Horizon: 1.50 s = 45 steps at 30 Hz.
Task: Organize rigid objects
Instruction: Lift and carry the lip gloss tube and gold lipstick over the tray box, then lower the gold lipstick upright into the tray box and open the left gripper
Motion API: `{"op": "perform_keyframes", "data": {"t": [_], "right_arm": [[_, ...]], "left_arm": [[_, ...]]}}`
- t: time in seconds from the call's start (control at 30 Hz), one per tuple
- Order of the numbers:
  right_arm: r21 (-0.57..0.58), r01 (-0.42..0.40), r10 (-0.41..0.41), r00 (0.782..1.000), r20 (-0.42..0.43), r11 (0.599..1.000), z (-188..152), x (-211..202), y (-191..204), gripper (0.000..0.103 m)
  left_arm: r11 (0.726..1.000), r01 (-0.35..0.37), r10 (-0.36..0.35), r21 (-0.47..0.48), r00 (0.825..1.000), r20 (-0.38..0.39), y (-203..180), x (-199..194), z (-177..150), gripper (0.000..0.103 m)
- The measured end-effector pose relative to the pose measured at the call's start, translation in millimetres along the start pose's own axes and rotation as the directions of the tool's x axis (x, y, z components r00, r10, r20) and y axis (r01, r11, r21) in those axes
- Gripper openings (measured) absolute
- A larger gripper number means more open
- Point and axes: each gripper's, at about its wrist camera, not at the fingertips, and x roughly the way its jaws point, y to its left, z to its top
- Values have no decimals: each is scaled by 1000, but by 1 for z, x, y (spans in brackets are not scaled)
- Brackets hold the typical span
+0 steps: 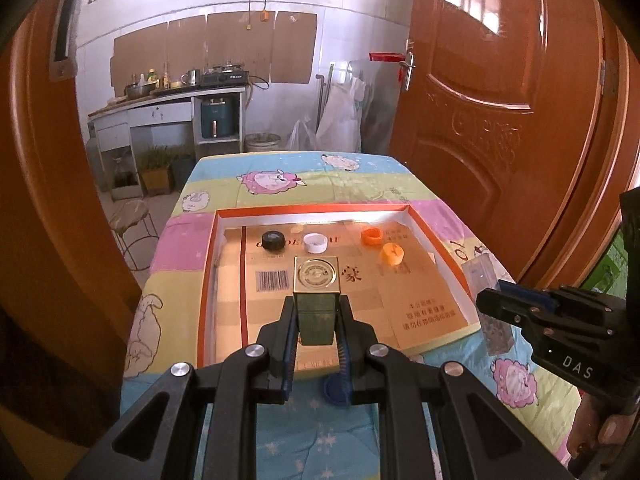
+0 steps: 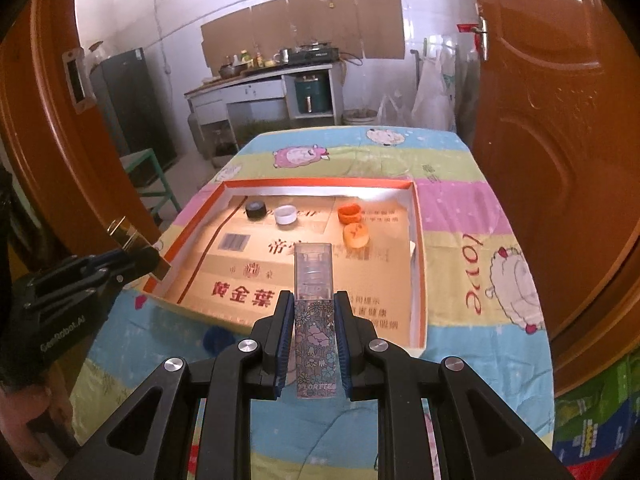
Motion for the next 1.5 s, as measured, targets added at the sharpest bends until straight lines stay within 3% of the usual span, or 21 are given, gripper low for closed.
{"op": "perform_keyframes", "data": {"t": [0.43, 0.97, 1.5], "right_arm": [[-18, -21, 20, 997, -69, 1000, 19, 48, -5, 21], [-48, -48, 42, 992, -121, 998, 46, 102, 2, 21], [-63, -63, 50, 982, -181, 996, 49, 140, 3, 21]], "left_arm": [[1000, 2, -4, -22, 996, -94, 11, 52, 14, 18], [999, -32, 26, -40, 989, -145, 26, 96, 28, 18], [998, -53, 47, -18, 967, -251, 33, 129, 30, 18]]}}
